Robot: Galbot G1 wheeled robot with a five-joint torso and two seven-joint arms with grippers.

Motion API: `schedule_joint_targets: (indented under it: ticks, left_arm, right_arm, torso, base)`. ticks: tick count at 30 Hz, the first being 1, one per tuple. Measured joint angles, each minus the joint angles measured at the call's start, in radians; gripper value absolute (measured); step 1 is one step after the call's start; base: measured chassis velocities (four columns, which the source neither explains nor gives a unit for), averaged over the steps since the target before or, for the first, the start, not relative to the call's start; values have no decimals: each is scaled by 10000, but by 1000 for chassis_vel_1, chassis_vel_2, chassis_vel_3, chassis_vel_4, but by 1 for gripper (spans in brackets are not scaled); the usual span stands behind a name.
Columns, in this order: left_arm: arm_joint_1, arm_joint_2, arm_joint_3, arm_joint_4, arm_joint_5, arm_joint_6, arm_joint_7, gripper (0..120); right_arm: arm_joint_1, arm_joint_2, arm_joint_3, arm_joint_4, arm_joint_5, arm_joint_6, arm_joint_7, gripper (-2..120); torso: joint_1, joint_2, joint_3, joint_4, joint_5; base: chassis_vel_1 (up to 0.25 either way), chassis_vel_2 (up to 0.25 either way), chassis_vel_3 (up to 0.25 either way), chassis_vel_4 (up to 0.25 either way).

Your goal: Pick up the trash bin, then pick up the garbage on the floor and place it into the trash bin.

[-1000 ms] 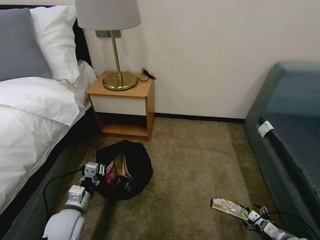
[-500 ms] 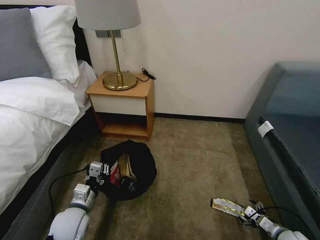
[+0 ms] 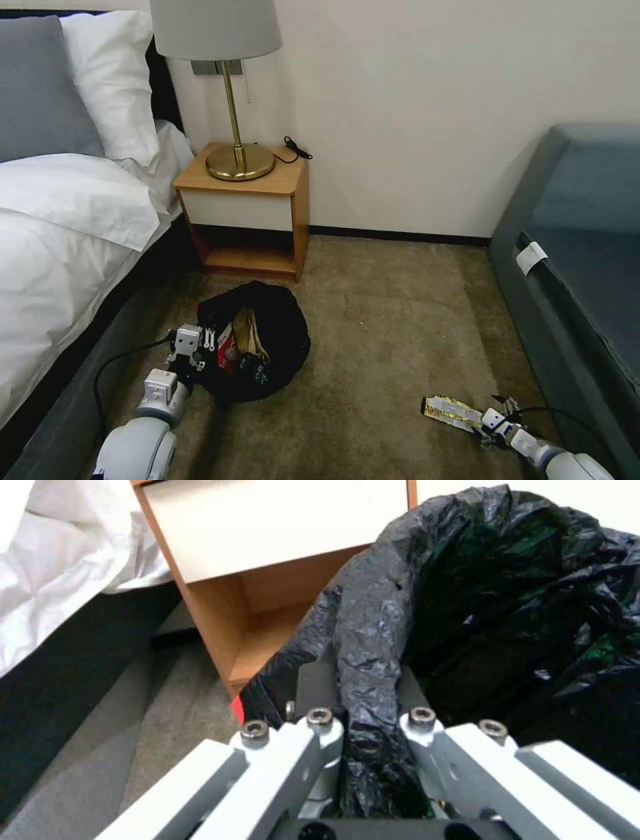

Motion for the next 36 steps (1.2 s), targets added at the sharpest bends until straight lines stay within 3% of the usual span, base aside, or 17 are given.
schedule_joint_targets:
  ticks: [26, 33, 36]
  left_arm:
    - [157, -89, -198, -69, -1, -9, -1, 4]
    - [153, -98, -217, -56, -5, -24, 0, 4]
    - [144, -97, -236, -25, -11, -32, 3, 4]
  right_arm:
    - [716, 166, -443, -817, -413, 185, -140, 99]
    - [862, 178, -458, -1056, -509, 265, -142, 89]
    - [967, 194, -471, -1236, -562, 323, -143, 79]
  torso:
    - [0, 0, 0, -1, 0]
    - [0, 0, 0, -1, 0]
    - [0, 0, 0, 0, 0]
  base:
    - [0, 0, 0, 0]
    - [0, 0, 0, 0]
    - [0, 0, 0, 0]
